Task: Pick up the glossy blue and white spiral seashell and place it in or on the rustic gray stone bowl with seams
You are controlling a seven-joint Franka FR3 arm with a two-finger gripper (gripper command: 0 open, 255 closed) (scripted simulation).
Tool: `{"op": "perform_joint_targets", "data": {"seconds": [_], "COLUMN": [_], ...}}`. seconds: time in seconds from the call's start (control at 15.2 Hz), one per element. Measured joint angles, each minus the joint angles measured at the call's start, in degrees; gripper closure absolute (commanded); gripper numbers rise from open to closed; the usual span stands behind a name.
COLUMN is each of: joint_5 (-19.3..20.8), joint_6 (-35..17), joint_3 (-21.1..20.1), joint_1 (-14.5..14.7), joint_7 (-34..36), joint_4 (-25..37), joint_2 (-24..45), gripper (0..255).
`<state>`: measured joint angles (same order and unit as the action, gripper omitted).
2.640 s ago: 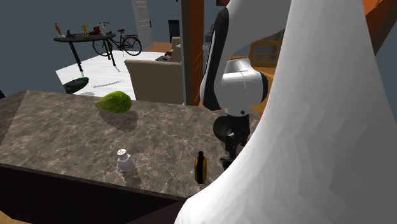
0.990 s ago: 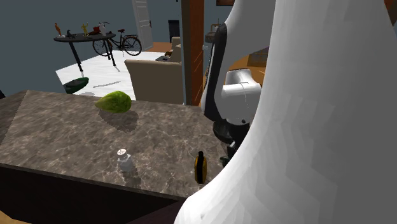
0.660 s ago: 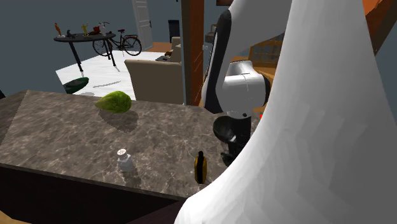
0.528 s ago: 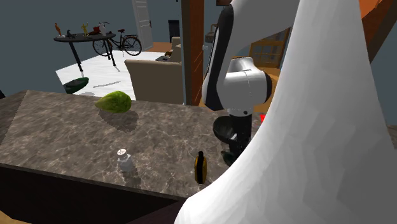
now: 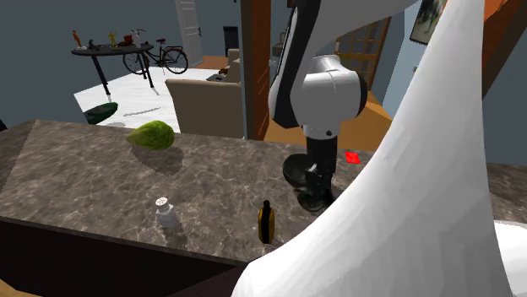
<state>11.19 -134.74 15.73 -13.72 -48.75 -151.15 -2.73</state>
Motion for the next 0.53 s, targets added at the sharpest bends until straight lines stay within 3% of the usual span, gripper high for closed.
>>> {"op": "perform_joint_targets", "data": {"seconds": [0.53], "joint_5": [0.68], "joint_6": [7.48], "joint_3": [-0.45], "joint_1": [0.02], "joint_7": [0.35], "joint_4": [0.99], "joint_2": [-6.53], "gripper": [255]}}
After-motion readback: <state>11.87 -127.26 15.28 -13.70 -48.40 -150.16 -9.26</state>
